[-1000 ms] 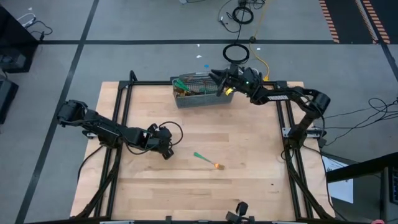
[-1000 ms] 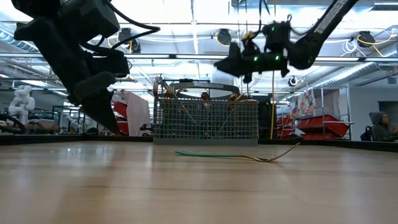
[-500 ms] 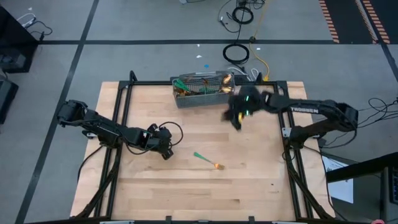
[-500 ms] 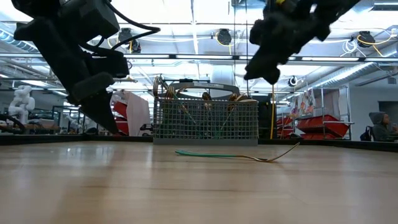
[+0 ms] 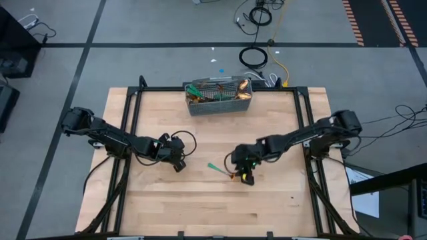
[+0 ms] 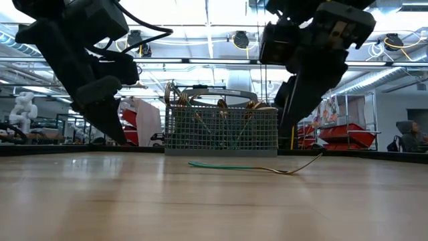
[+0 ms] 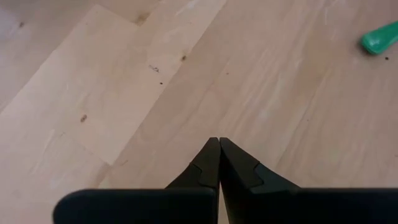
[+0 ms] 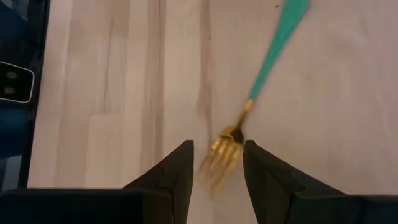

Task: Sort silverware
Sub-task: Put the gold fork into the left section of the gray utensil holder

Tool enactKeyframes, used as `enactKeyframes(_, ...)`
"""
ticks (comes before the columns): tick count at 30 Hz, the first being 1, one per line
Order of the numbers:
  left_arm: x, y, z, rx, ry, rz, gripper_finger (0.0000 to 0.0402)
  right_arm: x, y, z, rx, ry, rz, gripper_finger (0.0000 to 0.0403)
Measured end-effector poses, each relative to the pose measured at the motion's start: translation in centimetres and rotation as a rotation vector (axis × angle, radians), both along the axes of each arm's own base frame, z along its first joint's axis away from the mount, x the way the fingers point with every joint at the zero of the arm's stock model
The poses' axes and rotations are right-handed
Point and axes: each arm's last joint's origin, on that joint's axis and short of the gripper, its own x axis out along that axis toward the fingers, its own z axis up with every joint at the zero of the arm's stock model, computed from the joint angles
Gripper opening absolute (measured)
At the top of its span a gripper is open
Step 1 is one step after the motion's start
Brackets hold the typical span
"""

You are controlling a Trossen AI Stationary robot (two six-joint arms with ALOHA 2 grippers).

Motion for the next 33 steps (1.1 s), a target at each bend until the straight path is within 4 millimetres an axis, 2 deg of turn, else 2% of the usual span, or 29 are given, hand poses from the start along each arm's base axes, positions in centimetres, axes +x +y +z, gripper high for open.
enactKeyframes(5,0.0,0.0,0.0,-0.002,-0.001,-0.001,0.0008,1.1,1.9,-0.9,0.014,0.040,0.016,0.0128)
enactKeyframes(9,0.0,0.0,0.0,-0.002,-0.001,-0.001,0.0008,0.9,3.6,-2.4,0.013,0.119,0.031,0.0128)
enactKeyframes(12,0.0,0.0,0.0,-0.002,-0.001,-0.001,0.0008,0.6,4.1,-3.1,-0.021,0.165,0.014,0.0128)
enactKeyframes(19,0.0,0.0,0.0,-0.002,-0.001,-0.001,0.0008,0.1,4.2,-3.3,-0.155,0.175,-0.045,0.0128)
enactKeyframes(26,0.0,0.0,0.0,-0.002,-0.001,-0.002,0.0008,-0.3,3.2,-3.6,-0.305,0.196,-0.071,0.0128)
enactKeyframes(30,0.0,0.0,0.0,-0.001,-0.001,-0.002,0.0008,-0.3,2.9,-3.5,-0.294,0.211,-0.076,0.0128)
enactKeyframes(33,0.0,0.0,0.0,-0.001,-0.001,-0.002,0.0008,-0.4,3.1,-2.7,-0.229,0.192,-0.068,0.0128)
